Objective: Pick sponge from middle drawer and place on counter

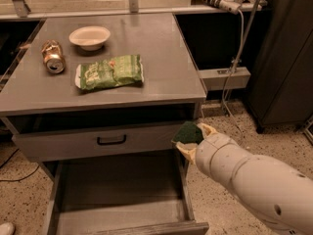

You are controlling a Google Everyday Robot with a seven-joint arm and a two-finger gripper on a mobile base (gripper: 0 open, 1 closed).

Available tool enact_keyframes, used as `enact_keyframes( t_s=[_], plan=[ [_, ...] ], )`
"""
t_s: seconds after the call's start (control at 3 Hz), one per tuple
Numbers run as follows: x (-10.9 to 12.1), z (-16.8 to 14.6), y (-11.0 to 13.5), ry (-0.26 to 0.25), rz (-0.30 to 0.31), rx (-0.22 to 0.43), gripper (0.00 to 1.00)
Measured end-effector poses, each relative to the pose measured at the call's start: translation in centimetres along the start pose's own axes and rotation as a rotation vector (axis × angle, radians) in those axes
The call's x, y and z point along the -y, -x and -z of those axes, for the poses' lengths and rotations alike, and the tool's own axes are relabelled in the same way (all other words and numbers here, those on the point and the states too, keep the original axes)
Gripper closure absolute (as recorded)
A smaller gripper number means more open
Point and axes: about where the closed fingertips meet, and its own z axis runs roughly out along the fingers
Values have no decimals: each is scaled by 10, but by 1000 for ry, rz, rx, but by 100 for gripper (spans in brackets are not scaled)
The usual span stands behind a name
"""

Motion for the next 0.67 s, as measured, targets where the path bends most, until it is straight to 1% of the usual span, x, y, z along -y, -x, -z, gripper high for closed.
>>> enact_keyframes(
  t_s=[0.33,0.67],
  plan=[
    [20,4,22,-44,36,37,100],
    [42,3,55,-75,68,84,100]
  ],
)
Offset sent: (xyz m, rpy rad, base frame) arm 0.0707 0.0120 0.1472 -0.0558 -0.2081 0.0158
